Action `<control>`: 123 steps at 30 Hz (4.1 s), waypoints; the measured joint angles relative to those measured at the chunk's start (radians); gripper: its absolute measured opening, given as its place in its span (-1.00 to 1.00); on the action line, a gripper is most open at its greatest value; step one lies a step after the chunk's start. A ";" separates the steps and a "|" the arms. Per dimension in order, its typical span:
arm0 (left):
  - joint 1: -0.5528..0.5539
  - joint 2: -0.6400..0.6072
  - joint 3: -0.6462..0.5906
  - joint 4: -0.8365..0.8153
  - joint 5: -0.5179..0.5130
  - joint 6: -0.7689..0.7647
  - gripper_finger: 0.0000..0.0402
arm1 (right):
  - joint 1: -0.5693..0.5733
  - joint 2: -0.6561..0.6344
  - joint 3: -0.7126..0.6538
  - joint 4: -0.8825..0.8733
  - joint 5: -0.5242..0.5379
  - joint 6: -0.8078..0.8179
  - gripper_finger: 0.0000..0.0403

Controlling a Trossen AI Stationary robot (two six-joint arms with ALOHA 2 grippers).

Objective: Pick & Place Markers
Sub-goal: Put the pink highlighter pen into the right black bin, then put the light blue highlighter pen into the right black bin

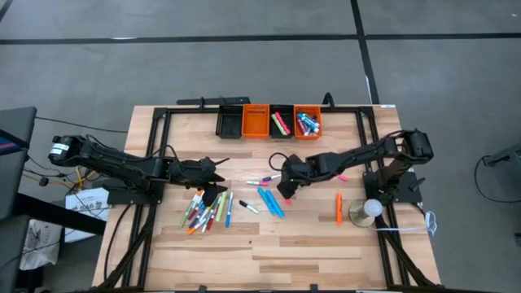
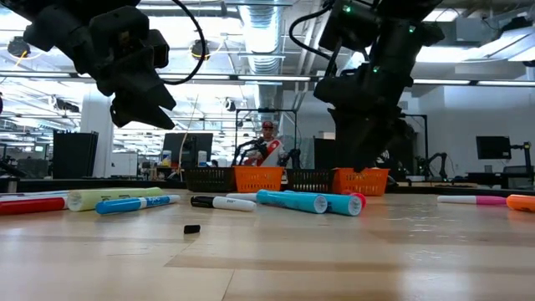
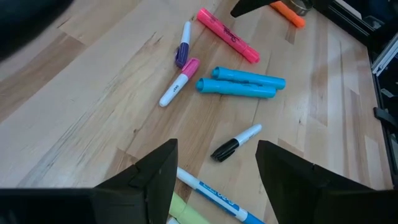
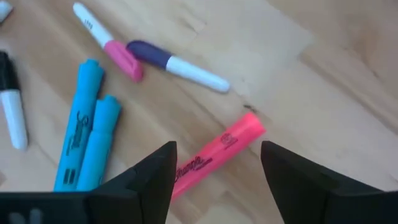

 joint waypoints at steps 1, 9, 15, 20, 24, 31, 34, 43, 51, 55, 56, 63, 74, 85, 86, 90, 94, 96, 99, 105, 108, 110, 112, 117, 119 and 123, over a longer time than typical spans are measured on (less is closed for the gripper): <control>0.000 0.000 0.000 0.000 0.000 0.000 0.06 | 0.004 0.000 0.000 0.000 0.016 0.014 0.11; 0.000 0.000 0.000 0.000 0.000 0.000 0.06 | 0.035 0.060 0.003 0.062 0.102 0.090 0.06; 0.000 0.007 -0.002 0.010 0.000 -0.002 0.06 | 0.028 0.152 -0.001 0.017 0.091 0.126 0.03; 0.000 0.015 -0.002 0.008 0.000 0.001 0.06 | 0.026 0.198 0.005 0.027 0.080 0.128 0.01; 0.000 0.015 -0.003 0.013 0.000 0.001 0.06 | 0.029 0.206 0.006 0.014 0.079 0.112 -0.05; 0.000 0.015 -0.003 0.014 0.000 0.001 0.06 | 0.047 0.180 0.003 0.000 0.079 0.046 -0.32; 0.000 0.015 -0.003 0.014 0.000 0.001 0.06 | 0.055 0.166 0.001 -0.027 0.072 0.011 -0.44; 0.000 0.015 -0.002 0.014 0.000 0.001 0.06 | 0.060 0.160 0.000 -0.049 0.079 -0.022 -0.74; 0.000 0.015 -0.002 0.017 0.000 0.001 0.06 | 0.031 0.117 0.051 -0.149 0.106 -0.059 -0.69; 0.000 0.015 -0.002 0.018 0.000 0.001 0.06 | -0.030 0.088 0.124 -0.202 0.144 -0.155 -0.70; 0.000 0.015 -0.002 0.019 0.000 0.001 0.06 | -0.049 0.082 0.145 -0.201 0.146 -0.185 -0.70; 0.000 0.015 -0.002 0.021 0.000 0.001 0.06 | -0.224 0.066 0.305 -0.187 0.182 -0.433 -0.70; 0.000 0.015 -0.002 0.021 0.000 0.001 0.06 | -0.499 0.064 0.388 0.060 0.090 -0.707 -0.70; 0.000 0.015 -0.002 0.021 0.000 0.001 0.06 | -0.578 0.093 0.367 0.279 -0.007 -0.726 -0.69; 0.000 0.015 -0.002 0.021 0.000 0.001 0.06 | -0.578 0.107 0.366 0.273 -0.005 -0.726 -0.69; 0.000 0.015 -0.002 0.021 0.000 0.001 0.06 | -0.593 0.189 0.366 0.290 0.010 -0.726 -0.69; 0.000 0.015 -0.002 0.021 0.000 0.001 0.06 | -0.617 0.242 0.369 0.291 0.033 -0.719 -0.69; 0.000 0.015 -0.002 0.021 0.000 0.006 0.06 | -0.629 0.258 0.372 0.291 0.029 -0.718 -0.69; 0.002 0.015 -0.002 0.021 0.000 0.013 0.06 | -0.640 0.276 0.372 0.286 0.010 -0.718 -0.66; 0.002 0.015 -0.002 0.022 0.000 0.050 0.06 | -0.644 0.278 0.372 0.257 -0.029 -0.708 -0.45; 0.003 0.015 -0.002 0.023 0.000 0.050 0.06 | -0.644 0.271 0.372 0.248 -0.039 -0.708 -0.34; 0.003 0.015 -0.002 0.024 0.000 0.050 0.06 | -0.644 0.271 0.372 0.243 -0.054 -0.708 -0.28; 0.003 0.015 -0.002 0.025 0.000 0.048 0.06 | -0.639 0.271 0.372 0.234 -0.054 -0.712 -0.23; 0.003 0.015 -0.002 0.025 0.000 0.046 0.06 | -0.613 0.220 0.388 0.151 -0.053 -0.727 -0.18; 0.003 0.015 -0.002 0.025 0.000 0.046 0.06 | -0.598 0.173 0.402 0.093 -0.053 -0.741 -0.19; 0.003 0.015 -0.002 0.025 0.000 0.046 0.06 | -0.559 0.047 0.406 -0.033 -0.051 -0.752 -0.24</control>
